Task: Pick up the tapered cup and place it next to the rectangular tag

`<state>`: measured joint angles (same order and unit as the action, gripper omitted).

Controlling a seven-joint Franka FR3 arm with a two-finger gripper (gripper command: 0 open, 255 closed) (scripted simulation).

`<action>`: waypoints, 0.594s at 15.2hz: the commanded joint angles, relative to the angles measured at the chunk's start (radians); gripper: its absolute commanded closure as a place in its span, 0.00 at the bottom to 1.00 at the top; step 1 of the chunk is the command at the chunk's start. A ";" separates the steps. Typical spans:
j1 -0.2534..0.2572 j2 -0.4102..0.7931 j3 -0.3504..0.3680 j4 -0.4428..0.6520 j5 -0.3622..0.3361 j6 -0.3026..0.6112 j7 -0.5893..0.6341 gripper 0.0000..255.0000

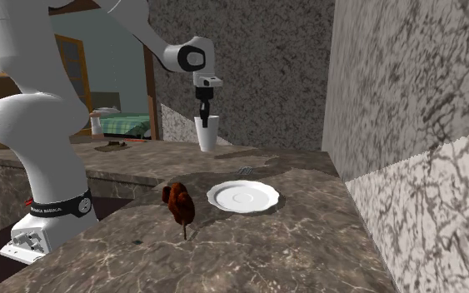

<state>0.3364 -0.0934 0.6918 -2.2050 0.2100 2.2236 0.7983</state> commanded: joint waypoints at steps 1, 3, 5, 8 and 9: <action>0.000 0.011 0.003 -0.018 -0.005 0.028 0.001 1.00; 0.000 0.027 0.006 -0.032 -0.014 0.056 0.006 1.00; 0.001 0.045 0.009 -0.046 -0.024 0.085 0.012 1.00; 0.001 0.051 0.010 -0.050 -0.028 0.094 0.014 1.00; 0.001 0.051 0.010 -0.050 -0.028 0.094 0.014 1.00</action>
<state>0.3371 -0.0448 0.7015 -2.2554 0.1834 2.3151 0.8112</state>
